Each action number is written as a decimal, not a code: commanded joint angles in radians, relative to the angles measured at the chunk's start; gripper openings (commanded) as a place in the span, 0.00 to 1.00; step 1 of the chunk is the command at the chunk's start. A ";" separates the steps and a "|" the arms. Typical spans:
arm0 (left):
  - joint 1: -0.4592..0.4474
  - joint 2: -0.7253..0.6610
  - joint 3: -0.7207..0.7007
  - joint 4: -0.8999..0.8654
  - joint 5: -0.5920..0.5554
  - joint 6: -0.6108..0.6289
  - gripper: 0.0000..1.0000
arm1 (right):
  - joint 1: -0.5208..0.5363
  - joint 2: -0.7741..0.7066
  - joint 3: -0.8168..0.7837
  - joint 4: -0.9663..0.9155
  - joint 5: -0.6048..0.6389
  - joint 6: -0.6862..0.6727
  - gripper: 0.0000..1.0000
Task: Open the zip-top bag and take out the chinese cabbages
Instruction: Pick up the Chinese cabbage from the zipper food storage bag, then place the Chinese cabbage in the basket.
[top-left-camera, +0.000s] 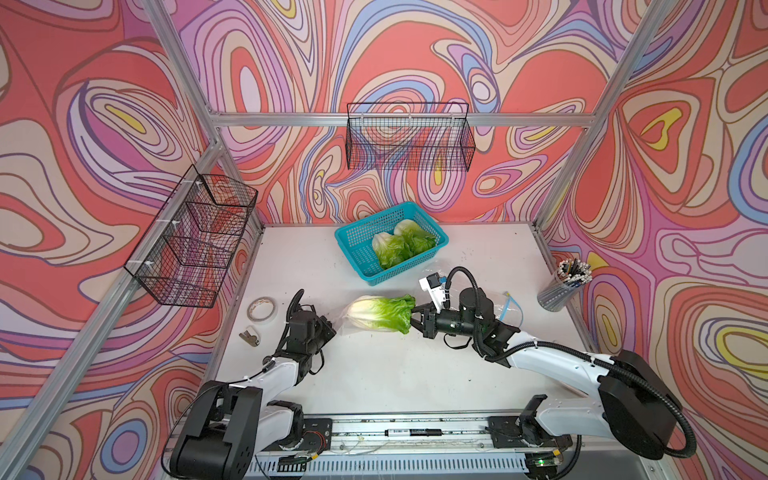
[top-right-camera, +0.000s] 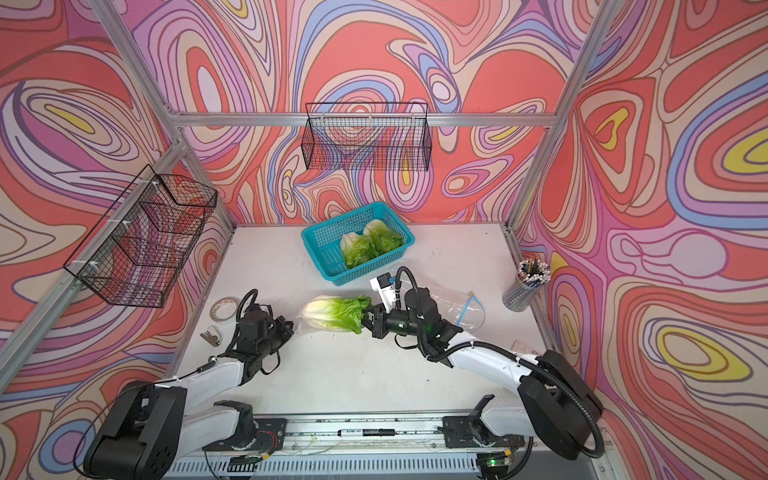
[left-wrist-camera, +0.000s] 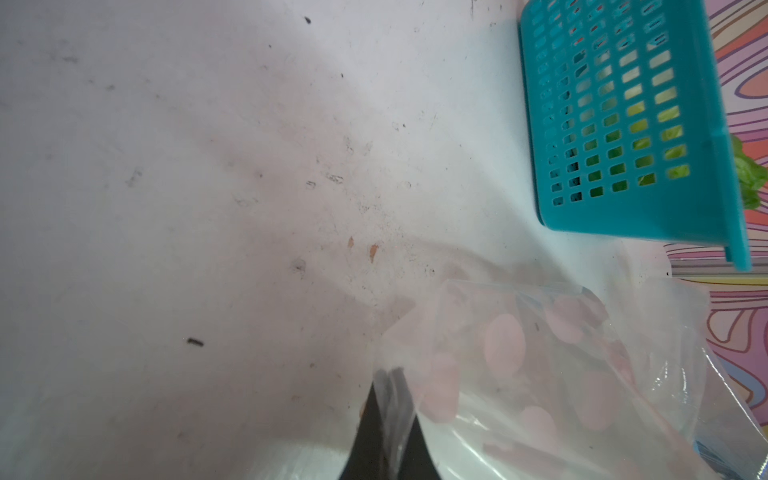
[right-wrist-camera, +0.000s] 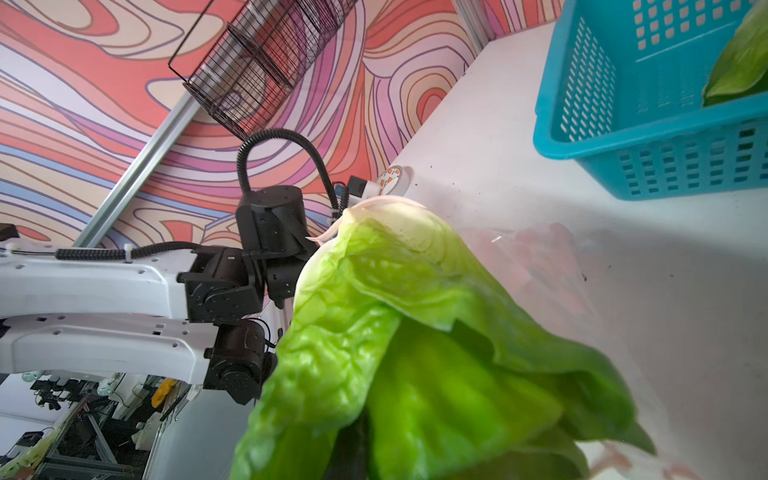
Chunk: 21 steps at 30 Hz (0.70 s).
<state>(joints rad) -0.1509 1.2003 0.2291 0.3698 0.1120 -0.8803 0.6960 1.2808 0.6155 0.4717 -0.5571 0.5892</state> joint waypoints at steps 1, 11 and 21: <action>0.006 0.013 0.013 -0.028 -0.062 0.031 0.00 | -0.019 -0.056 -0.003 0.156 0.010 0.060 0.00; 0.005 -0.012 0.013 -0.043 -0.079 0.064 0.00 | -0.020 -0.013 0.067 0.319 0.095 0.107 0.00; 0.006 -0.109 0.006 -0.091 -0.084 0.075 0.00 | -0.018 0.178 0.259 0.218 0.299 0.058 0.00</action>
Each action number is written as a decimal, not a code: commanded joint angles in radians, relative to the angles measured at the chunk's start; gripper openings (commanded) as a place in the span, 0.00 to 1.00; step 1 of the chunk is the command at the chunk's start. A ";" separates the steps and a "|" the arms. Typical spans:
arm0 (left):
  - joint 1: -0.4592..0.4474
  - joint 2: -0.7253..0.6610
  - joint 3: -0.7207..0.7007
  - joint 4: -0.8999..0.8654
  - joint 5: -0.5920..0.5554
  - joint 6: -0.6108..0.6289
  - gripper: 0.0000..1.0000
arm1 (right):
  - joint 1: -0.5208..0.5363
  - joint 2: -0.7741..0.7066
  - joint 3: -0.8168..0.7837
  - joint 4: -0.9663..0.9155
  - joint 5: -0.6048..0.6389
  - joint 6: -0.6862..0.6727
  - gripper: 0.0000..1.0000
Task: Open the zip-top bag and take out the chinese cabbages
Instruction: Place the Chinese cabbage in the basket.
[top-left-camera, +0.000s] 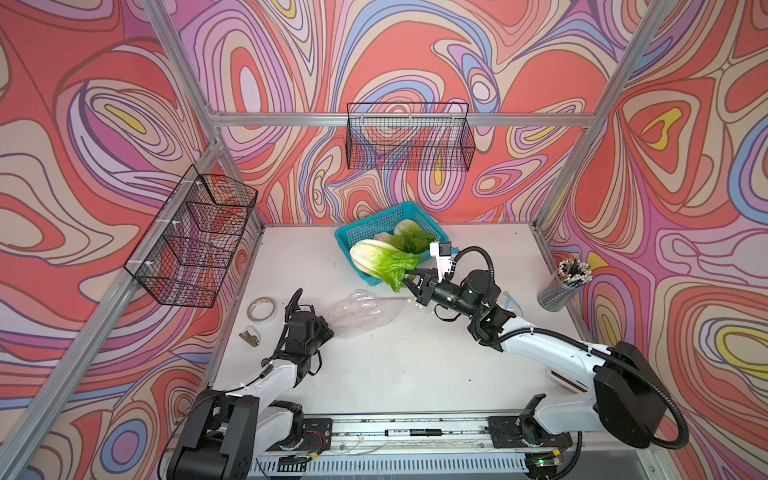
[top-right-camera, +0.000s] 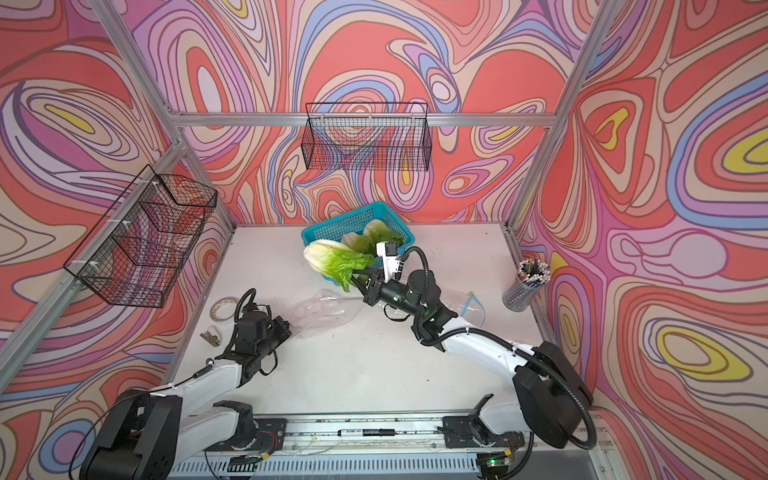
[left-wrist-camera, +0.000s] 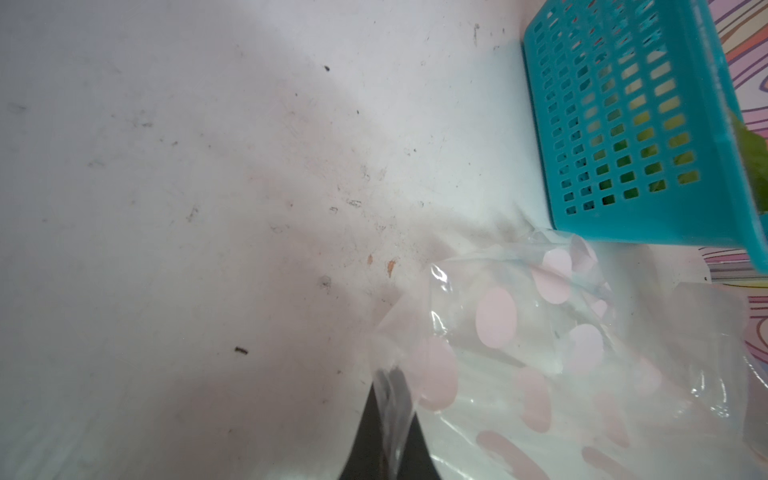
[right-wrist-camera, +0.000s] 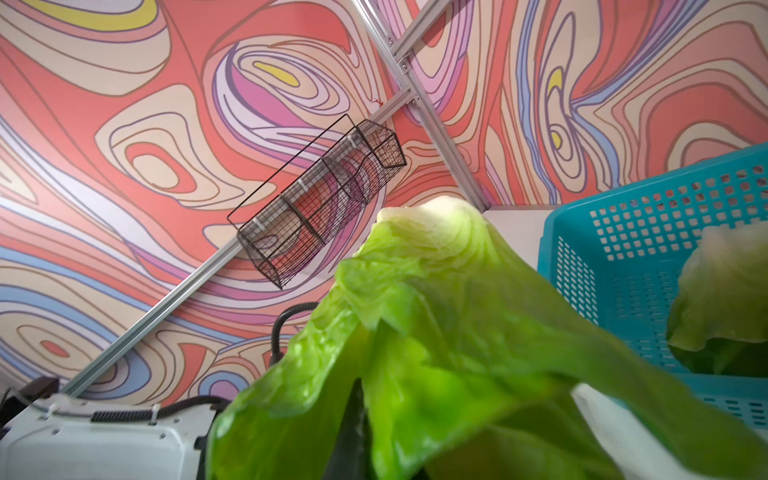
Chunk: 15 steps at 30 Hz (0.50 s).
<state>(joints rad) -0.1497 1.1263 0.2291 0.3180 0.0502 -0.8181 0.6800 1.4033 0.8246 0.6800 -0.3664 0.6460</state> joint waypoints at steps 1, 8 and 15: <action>0.004 -0.047 0.004 -0.045 -0.026 0.014 0.00 | -0.001 0.084 0.068 0.017 0.128 0.015 0.00; 0.004 -0.106 -0.002 -0.070 -0.033 0.028 0.00 | 0.026 0.322 0.235 0.087 0.255 0.111 0.00; 0.004 -0.139 -0.010 -0.080 -0.035 0.037 0.00 | 0.050 0.525 0.413 -0.007 0.389 0.169 0.00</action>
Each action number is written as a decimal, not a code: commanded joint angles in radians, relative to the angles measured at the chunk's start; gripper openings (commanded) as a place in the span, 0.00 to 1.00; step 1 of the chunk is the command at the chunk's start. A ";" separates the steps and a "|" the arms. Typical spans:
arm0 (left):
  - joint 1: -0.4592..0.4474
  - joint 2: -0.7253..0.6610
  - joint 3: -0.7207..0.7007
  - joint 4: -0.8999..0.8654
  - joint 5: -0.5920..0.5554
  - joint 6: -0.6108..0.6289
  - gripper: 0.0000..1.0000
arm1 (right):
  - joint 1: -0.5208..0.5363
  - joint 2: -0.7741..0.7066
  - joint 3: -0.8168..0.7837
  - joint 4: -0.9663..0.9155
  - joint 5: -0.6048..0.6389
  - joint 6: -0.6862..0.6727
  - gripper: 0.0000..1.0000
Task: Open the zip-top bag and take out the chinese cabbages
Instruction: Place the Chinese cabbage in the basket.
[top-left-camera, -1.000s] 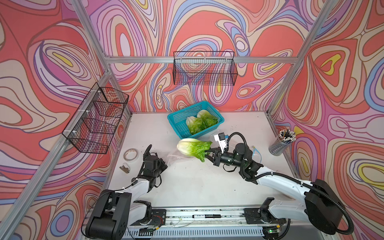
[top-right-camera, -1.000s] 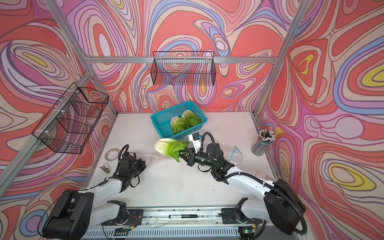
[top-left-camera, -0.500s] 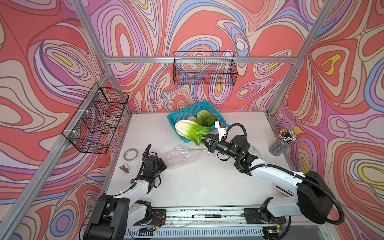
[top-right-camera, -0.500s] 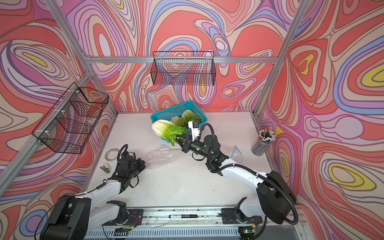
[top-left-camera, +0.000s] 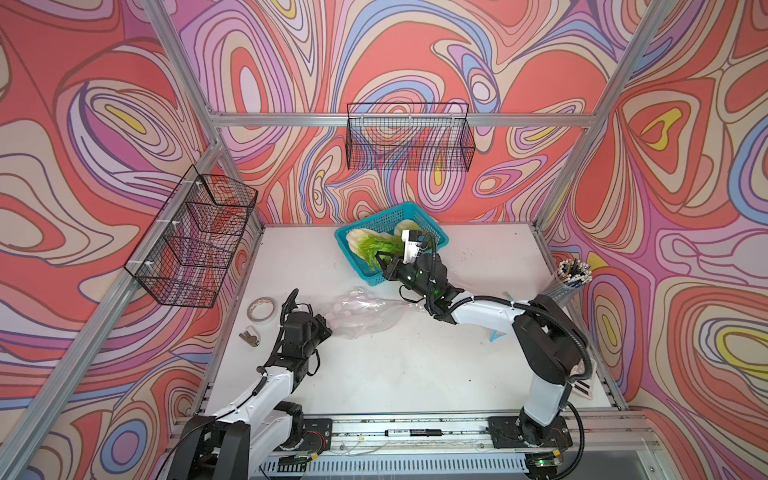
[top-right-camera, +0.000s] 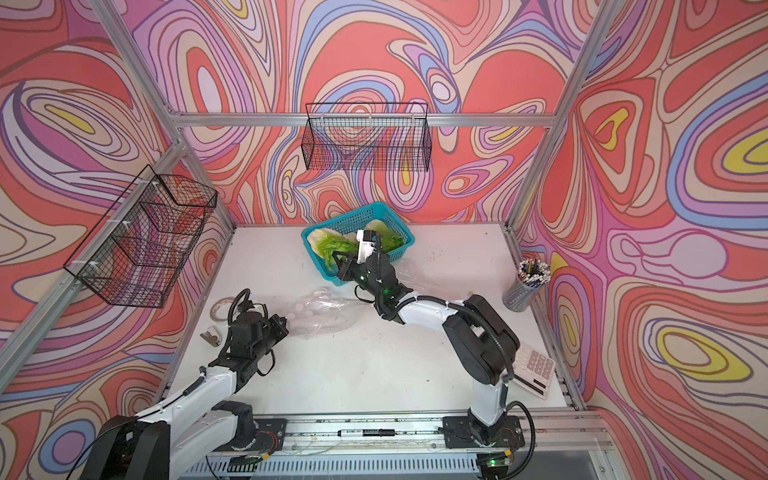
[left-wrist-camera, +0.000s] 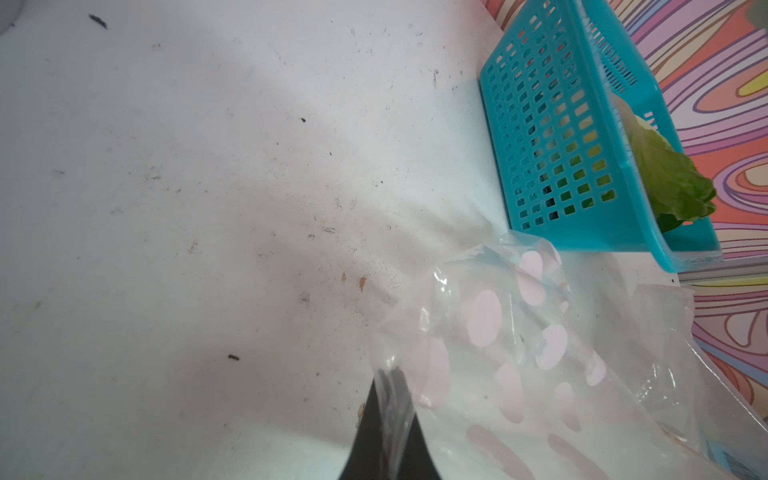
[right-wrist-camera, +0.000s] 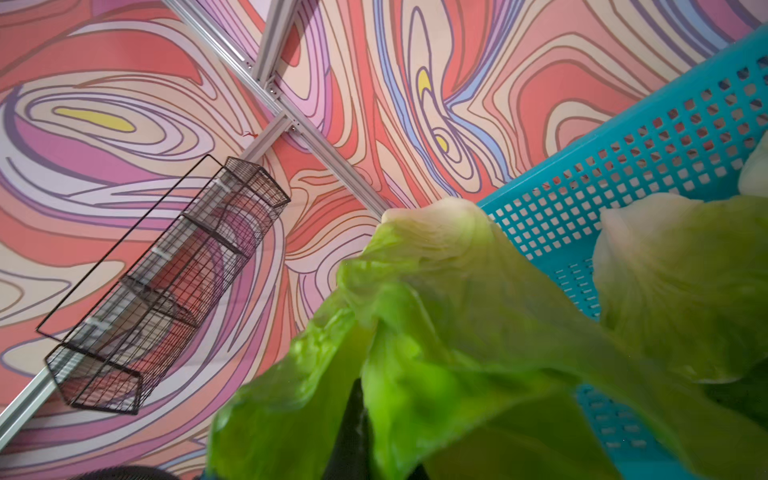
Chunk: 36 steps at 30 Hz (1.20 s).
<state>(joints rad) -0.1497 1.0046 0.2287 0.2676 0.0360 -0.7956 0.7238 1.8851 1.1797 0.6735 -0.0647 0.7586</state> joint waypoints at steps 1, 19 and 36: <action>0.004 -0.023 -0.012 -0.031 -0.022 0.015 0.00 | 0.007 0.069 0.079 -0.009 0.101 0.067 0.00; 0.004 -0.057 -0.023 -0.039 -0.023 0.027 0.00 | 0.014 0.369 0.373 -0.142 0.194 0.210 0.00; 0.004 -0.078 -0.019 -0.049 -0.042 0.036 0.00 | 0.014 0.353 0.447 -0.304 0.226 0.174 0.25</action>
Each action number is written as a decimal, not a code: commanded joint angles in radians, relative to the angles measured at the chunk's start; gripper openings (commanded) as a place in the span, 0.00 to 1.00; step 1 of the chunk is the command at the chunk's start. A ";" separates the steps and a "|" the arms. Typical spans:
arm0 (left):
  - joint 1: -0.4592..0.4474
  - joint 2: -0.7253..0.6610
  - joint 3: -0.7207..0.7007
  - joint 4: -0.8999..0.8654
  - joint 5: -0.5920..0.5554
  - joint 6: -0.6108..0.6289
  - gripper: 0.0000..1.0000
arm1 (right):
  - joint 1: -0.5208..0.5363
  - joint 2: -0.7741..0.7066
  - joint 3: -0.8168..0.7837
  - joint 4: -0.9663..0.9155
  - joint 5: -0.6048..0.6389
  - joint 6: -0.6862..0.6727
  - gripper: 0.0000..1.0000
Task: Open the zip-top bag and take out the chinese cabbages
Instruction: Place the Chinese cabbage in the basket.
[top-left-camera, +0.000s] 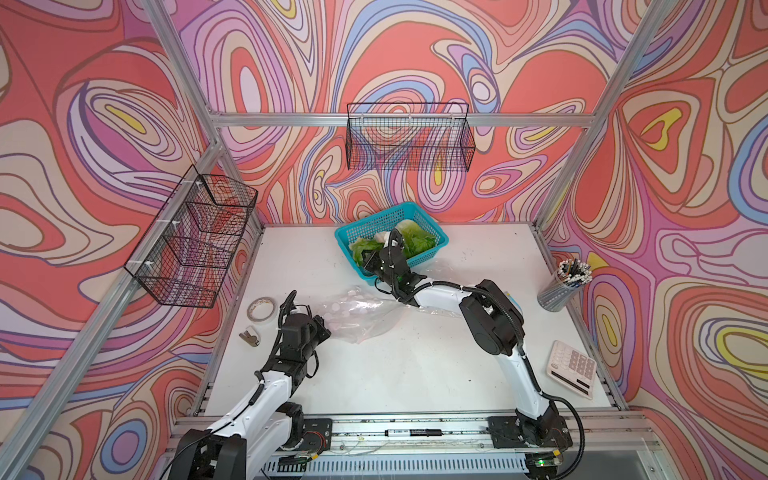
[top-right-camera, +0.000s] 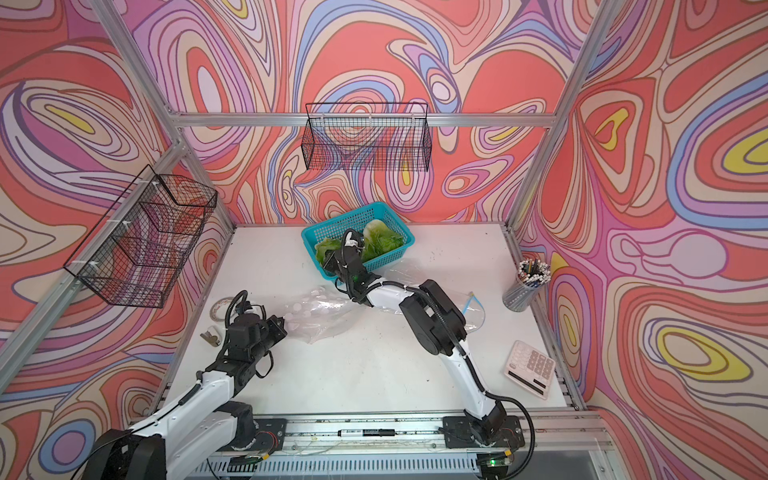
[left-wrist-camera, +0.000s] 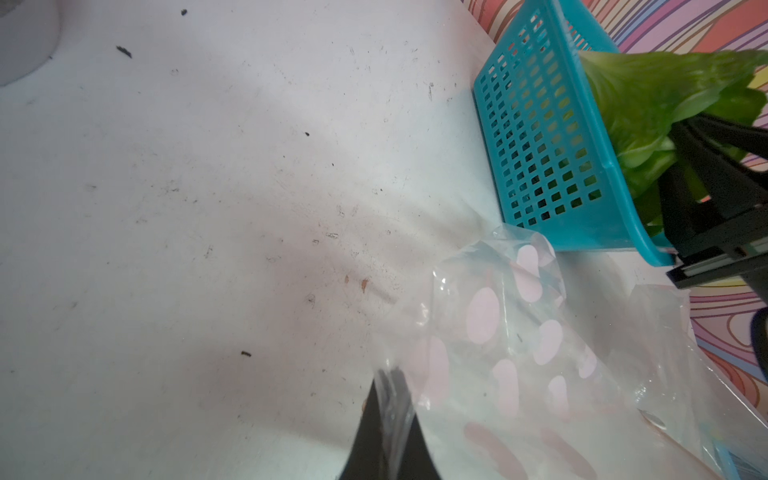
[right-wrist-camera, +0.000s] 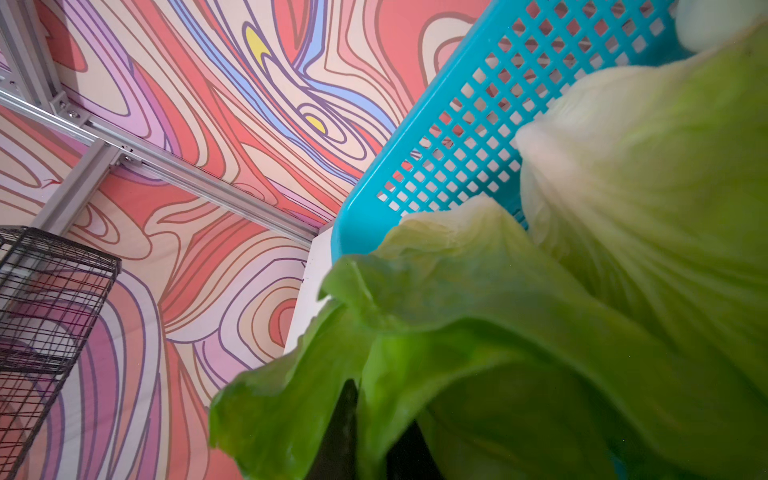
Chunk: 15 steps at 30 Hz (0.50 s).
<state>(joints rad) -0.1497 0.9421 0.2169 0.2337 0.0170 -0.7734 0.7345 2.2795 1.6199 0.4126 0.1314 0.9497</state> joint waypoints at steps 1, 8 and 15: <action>0.004 -0.016 -0.007 -0.016 -0.026 0.015 0.00 | 0.003 -0.058 -0.001 -0.049 0.035 -0.023 0.31; 0.004 -0.034 0.004 -0.037 -0.042 0.026 0.00 | 0.003 -0.182 -0.077 -0.087 0.061 -0.060 0.55; 0.004 -0.054 0.019 -0.062 -0.066 0.040 0.00 | 0.003 -0.296 -0.169 -0.087 0.080 -0.140 0.63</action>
<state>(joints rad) -0.1497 0.9039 0.2169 0.2035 -0.0185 -0.7509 0.7345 2.0270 1.4796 0.3416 0.1818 0.8608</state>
